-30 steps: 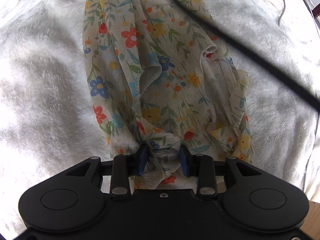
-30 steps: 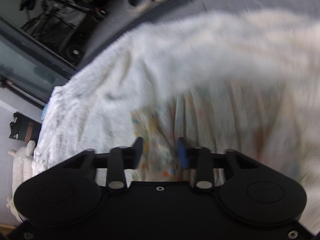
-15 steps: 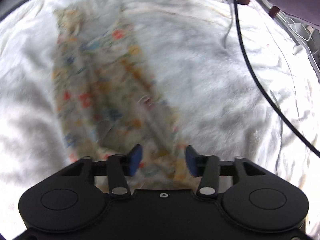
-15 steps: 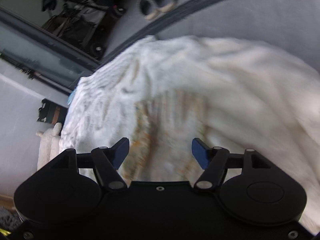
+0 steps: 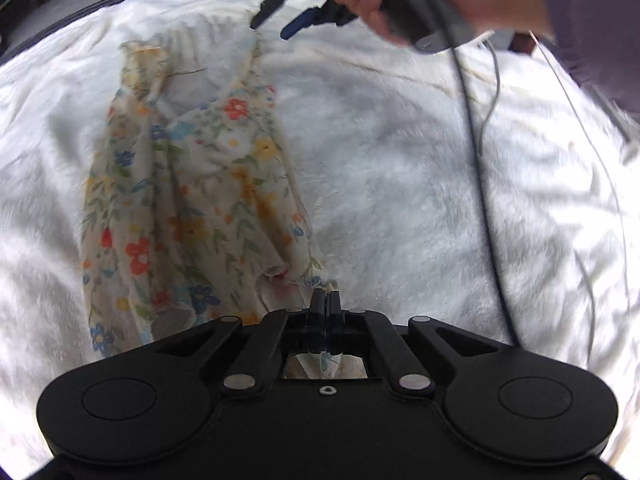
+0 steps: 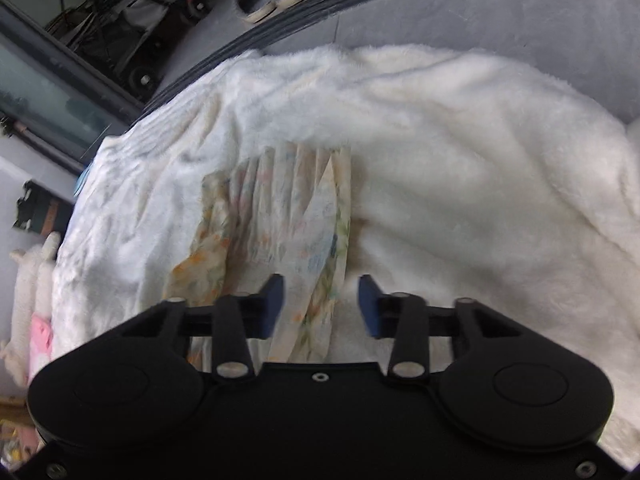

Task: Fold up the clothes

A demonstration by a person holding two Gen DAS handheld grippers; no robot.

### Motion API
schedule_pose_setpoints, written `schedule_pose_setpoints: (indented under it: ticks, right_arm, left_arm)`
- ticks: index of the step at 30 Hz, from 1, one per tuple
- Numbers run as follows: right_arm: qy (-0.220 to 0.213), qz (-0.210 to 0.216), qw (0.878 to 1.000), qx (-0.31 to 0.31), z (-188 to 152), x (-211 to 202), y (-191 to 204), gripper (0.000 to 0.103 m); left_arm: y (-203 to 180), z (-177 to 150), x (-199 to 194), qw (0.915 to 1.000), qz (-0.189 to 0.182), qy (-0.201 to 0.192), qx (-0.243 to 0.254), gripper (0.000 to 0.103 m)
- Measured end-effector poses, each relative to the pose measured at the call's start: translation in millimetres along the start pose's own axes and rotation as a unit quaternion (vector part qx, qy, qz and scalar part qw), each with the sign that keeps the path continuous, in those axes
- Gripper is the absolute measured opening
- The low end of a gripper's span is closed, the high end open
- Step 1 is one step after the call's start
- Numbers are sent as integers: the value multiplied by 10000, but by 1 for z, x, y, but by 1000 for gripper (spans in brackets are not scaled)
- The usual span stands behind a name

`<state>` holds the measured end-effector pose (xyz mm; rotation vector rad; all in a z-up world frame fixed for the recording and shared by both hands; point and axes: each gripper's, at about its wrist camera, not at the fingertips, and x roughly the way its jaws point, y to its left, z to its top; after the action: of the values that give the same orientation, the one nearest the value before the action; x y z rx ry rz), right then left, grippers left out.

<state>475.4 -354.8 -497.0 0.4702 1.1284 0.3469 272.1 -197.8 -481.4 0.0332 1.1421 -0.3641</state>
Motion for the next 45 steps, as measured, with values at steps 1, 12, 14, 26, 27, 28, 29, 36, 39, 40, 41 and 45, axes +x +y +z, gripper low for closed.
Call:
schedule_pose_setpoints:
  ticks: [1, 12, 14, 26, 27, 28, 29, 36, 39, 40, 41, 45]
  right_arm:
    - [-3, 36, 9999, 134, 2, 6, 0, 41]
    - [-279, -173, 9993, -184, 11, 15, 45, 0]
    - [-330, -402, 9964, -670, 14, 12, 74, 0]
    - [326, -820, 9765, -1965, 0, 70, 167, 49]
    - [104, -621, 9799, -1892, 7, 59, 164, 49]
    - [-119, -420, 9824, -1816, 13, 47, 160, 50]
    - [-348, -248, 9858, -1622, 22, 34, 152, 52]
    - [252, -736, 9894, -1227, 30, 54, 125, 46]
    - [424, -916, 9795, -1744, 9, 90, 131, 46]
    - [284, -1017, 9764, -1883, 5, 95, 133, 46]
    - [121, -1101, 9733, -2011, 0, 95, 134, 46]
    - [-80, -254, 9783, -2055, -4, 34, 130, 67]
  left_arm:
    - [0, 1, 0, 10000, -22, -26, -70, 0]
    - [55, -22, -51, 9883, 149, -668, -1361, 0]
    - [73, -30, -53, 9821, 307, -468, -1799, 0]
    - [86, -41, -22, 9837, 226, 626, -1673, 2]
    - [82, -42, -23, 9854, 264, 601, -1573, 2]
    - [81, -42, -23, 9864, 258, 603, -1509, 2]
    - [78, -42, -22, 9879, 233, 639, -1397, 2]
    - [74, -47, -10, 9917, 295, 783, -972, 3]
    - [74, -51, -8, 9928, 292, 812, -834, 3]
    - [73, -51, -6, 9932, 294, 817, -772, 3]
    - [72, -51, -5, 9936, 295, 822, -709, 3]
    - [73, -50, -13, 9961, 128, 735, -480, 3]
